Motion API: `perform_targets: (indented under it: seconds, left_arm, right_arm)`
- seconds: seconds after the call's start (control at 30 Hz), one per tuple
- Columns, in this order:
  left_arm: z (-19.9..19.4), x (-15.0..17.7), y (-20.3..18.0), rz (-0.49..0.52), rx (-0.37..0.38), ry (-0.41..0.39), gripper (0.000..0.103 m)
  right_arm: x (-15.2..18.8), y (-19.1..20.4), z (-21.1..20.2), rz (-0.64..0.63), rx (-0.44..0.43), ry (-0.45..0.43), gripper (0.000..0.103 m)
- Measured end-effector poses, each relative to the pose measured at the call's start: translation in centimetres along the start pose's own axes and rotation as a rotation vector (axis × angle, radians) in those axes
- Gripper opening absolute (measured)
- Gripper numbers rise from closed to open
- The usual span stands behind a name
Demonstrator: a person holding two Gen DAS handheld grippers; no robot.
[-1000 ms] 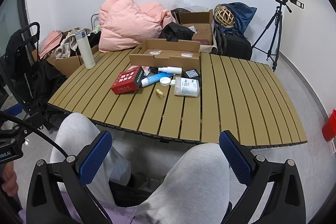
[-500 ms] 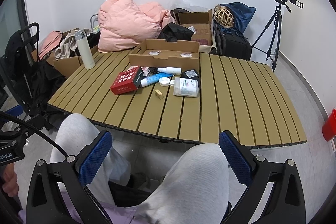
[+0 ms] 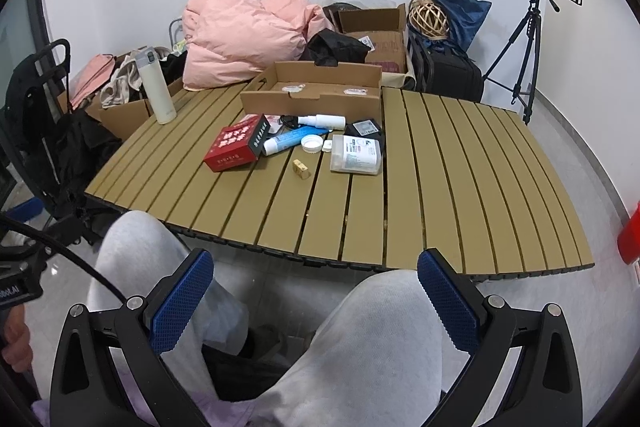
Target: Organize objects
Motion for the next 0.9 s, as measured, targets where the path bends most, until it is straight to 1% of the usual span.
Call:
perform_targets:
  seconds: [0.13, 0.17, 0.27, 0.3, 0.37, 0.4, 0.43, 0.47, 0.53, 0.57, 0.6, 0.63, 0.67, 0.7, 0.73, 0.77, 0.8, 0.83, 0.87, 0.9]
  left_arm:
    - [2.4, -0.8, -0.4, 0.025, -0.013, -0.003, 0.103]
    - [3.0, -0.9, -0.4, 0.028, -0.006, 0.005, 0.103]
    - [6.1, -1.0, -1.0, 0.022, 0.051, 0.067, 0.103]
    - [6.8, -1.2, -1.0, 0.012, 0.061, 0.06, 0.103]
    - [7.6, -2.0, -0.9, 0.005, 0.046, 0.015, 0.103]
    - [8.3, -2.7, -0.8, 0.016, 0.021, -0.02, 0.103]
    - [8.9, -3.1, -0.7, 0.024, 0.001, -0.022, 0.103]
    - [9.9, -3.7, -0.7, 0.031, -0.002, -0.01, 0.103]
    - [11.5, -4.7, -0.9, 0.03, 0.058, -0.006, 0.103]
    - [12.8, -5.2, -0.9, 0.037, 0.077, 0.012, 0.103]
    - [13.8, -5.6, -0.9, 0.047, 0.081, 0.029, 0.101]
    - [14.7, -6.2, -0.7, 0.047, 0.091, 0.033, 0.1]
    - [15.4, -7.0, -0.4, 0.036, 0.094, 0.017, 0.101]
    - [16.6, -7.9, 0.2, 0.027, 0.069, 0.002, 0.101]
    - [17.8, -8.5, 0.7, 0.029, 0.05, 0.003, 0.101]
    - [19.2, -9.1, 0.8, 0.034, 0.058, 0.012, 0.1]
    - [21.1, -9.7, 1.1, 0.039, 0.077, 0.028, 0.089]
    - [22.2, -9.8, 1.3, 0.035, 0.075, 0.038, 0.082]
    - [23.4, -10.0, 1.6, 0.026, 0.069, 0.054, 0.07]
    - [25.1, -10.0, 1.9, 0.006, 0.069, 0.087, 0.069]
  right_arm:
    - [-0.4, -1.0, 2.5, 0.0, 0.018, 0.009, 0.103]
    - [-0.6, -1.2, 3.2, 0.003, 0.018, 0.009, 0.103]
    - [-1.5, -1.8, 4.9, -0.002, 0.011, -0.009, 0.103]
    - [-2.0, -1.9, 5.3, -0.007, 0.006, -0.031, 0.103]
    - [-3.3, -1.9, 5.9, -0.031, -0.001, -0.116, 0.103]
    - [-3.9, -1.8, 6.3, -0.053, -0.01, -0.154, 0.103]
    - [-4.4, -1.6, 7.1, -0.072, -0.017, -0.159, 0.103]
    - [-4.7, -1.4, 8.3, -0.089, -0.025, -0.129, 0.103]
    - [-5.4, -0.9, 10.4, -0.109, -0.044, -0.092, 0.103]
    - [-5.9, -0.7, 11.2, -0.105, -0.056, -0.094, 0.103]
    - [-6.5, -0.6, 12.1, -0.093, -0.073, -0.096, 0.103]
    - [-7.4, -0.3, 13.4, -0.072, -0.1, -0.094, 0.103]
    - [-7.8, -0.1, 14.3, -0.059, -0.117, -0.088, 0.103]
    - [-8.5, 0.3, 15.3, -0.051, -0.132, -0.081, 0.103]
    - [-9.2, 0.6, 16.5, -0.048, -0.133, -0.078, 0.103]
    - [-10.0, 1.0, 17.7, -0.044, -0.131, -0.072, 0.103]
    - [-10.3, 1.6, 18.6, -0.042, -0.15, -0.065, 0.103]
    - [-11.0, 2.1, 19.8, -0.032, -0.179, -0.058, 0.103]
    - [-11.7, 2.8, 21.3, -0.011, -0.21, -0.047, 0.103]
    - [-12.0, 3.4, 22.3, 0.0, -0.237, -0.036, 0.103]
Point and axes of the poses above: each gripper's, at about its wrist camera, not at the fingertips, and z roughly the way its jaws point, y to its left, x to its underside, the point moved 8 cm from there along z, roughly the way its jaws point, and after that the axes turned 5 degrees about -x, right-handed, at the moved point
